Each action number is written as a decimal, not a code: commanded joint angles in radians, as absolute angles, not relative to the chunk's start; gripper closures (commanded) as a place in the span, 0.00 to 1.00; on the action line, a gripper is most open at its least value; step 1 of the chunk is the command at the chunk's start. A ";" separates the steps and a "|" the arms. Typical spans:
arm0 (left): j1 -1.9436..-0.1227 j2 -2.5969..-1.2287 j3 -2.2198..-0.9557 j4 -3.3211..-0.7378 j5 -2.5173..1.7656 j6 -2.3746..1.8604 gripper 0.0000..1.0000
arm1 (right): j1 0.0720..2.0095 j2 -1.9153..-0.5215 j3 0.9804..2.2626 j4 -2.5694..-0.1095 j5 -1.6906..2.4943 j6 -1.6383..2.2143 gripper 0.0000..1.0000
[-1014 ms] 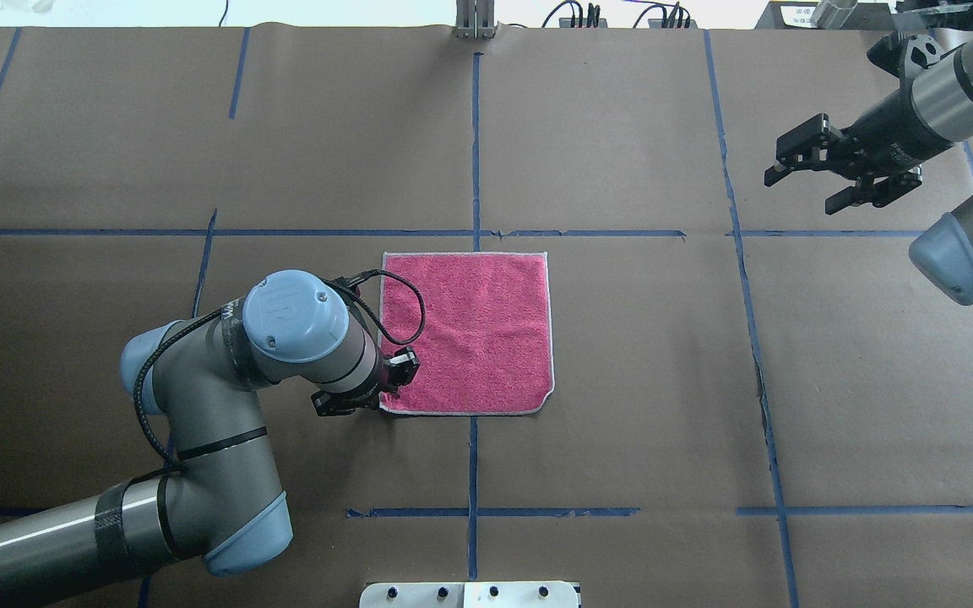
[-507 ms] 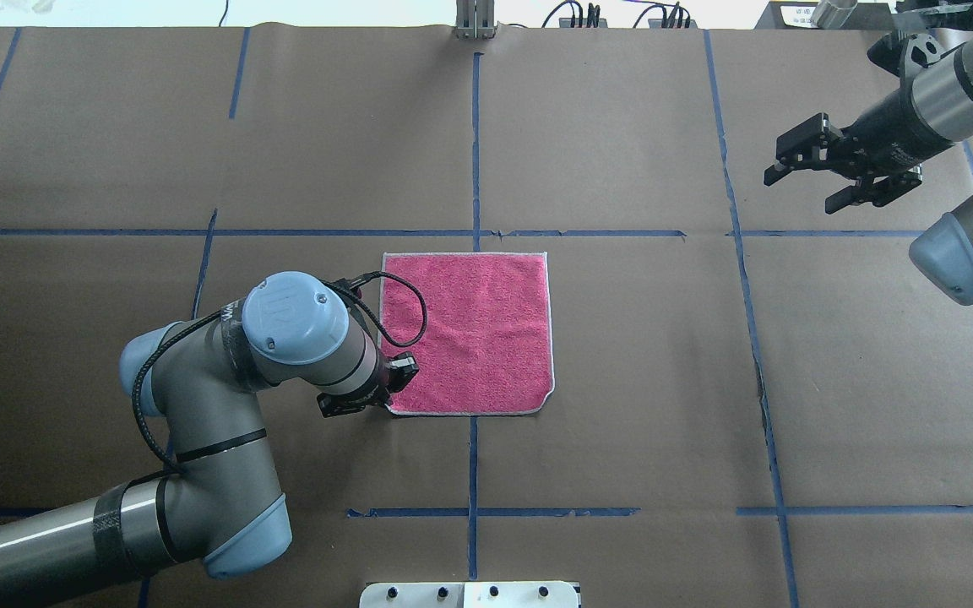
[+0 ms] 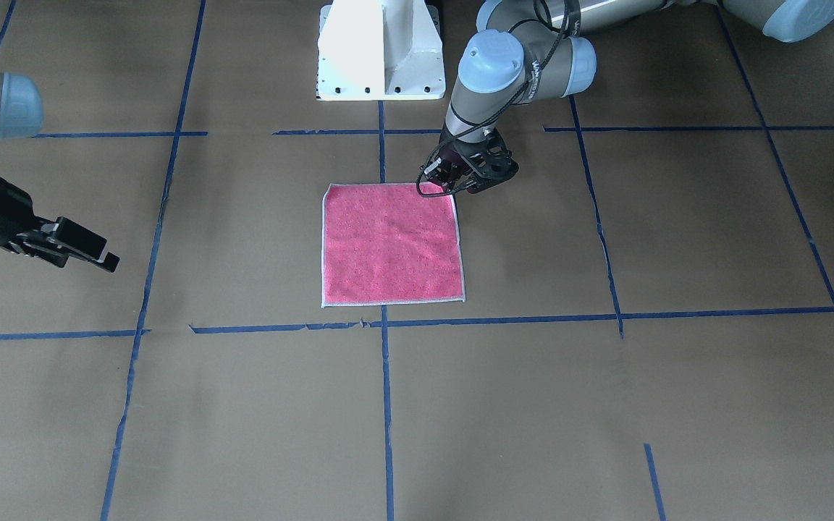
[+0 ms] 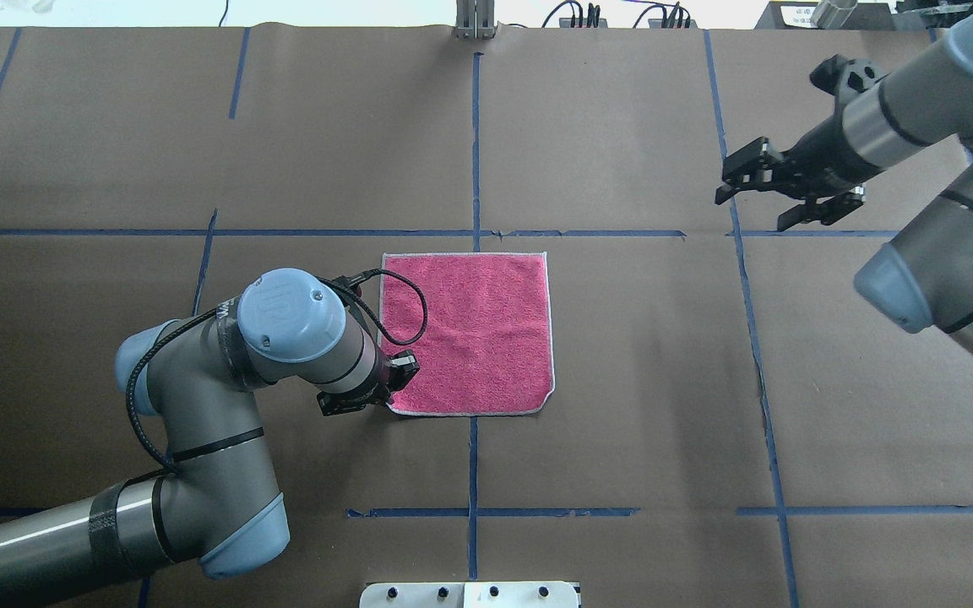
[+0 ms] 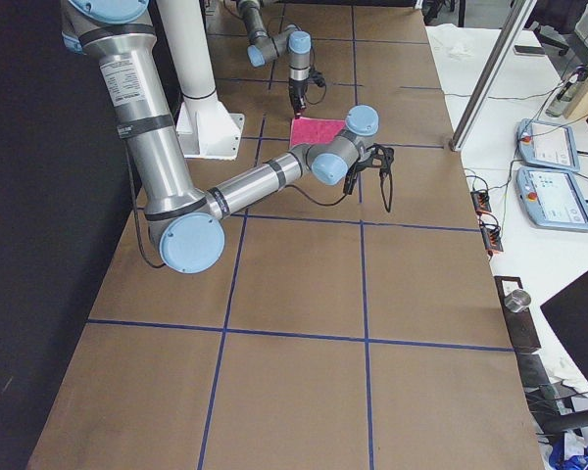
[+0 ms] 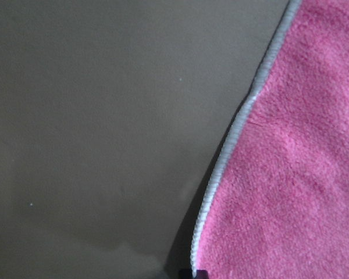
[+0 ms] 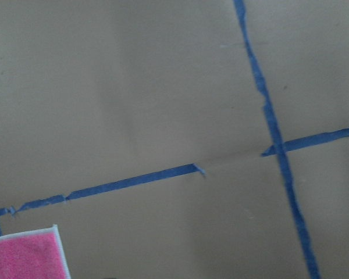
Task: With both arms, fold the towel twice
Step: 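Move the right gripper to the towel edge nearest the right arm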
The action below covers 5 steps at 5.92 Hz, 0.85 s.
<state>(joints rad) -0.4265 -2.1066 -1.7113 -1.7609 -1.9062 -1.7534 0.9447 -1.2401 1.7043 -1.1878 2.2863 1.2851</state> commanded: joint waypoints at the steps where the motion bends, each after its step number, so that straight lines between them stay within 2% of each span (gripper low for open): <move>1: -0.429 -2.106 -1.712 -1.775 -1.905 -1.753 1.00 | 0.712 -1.160 1.748 -1.192 2.045 1.580 0.00; 4: -0.430 -2.106 -1.712 -1.776 -1.905 -1.753 1.00 | 0.485 -1.097 1.746 -1.215 1.852 1.803 0.00; 5: -0.430 -2.106 -1.712 -1.776 -1.905 -1.753 1.00 | 0.451 -1.057 1.746 -1.323 1.814 1.807 0.00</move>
<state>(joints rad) -0.4295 -2.1062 -1.7119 -1.7759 -1.9052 -1.7533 0.4987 -1.0898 1.7469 -1.2446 1.8623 1.7773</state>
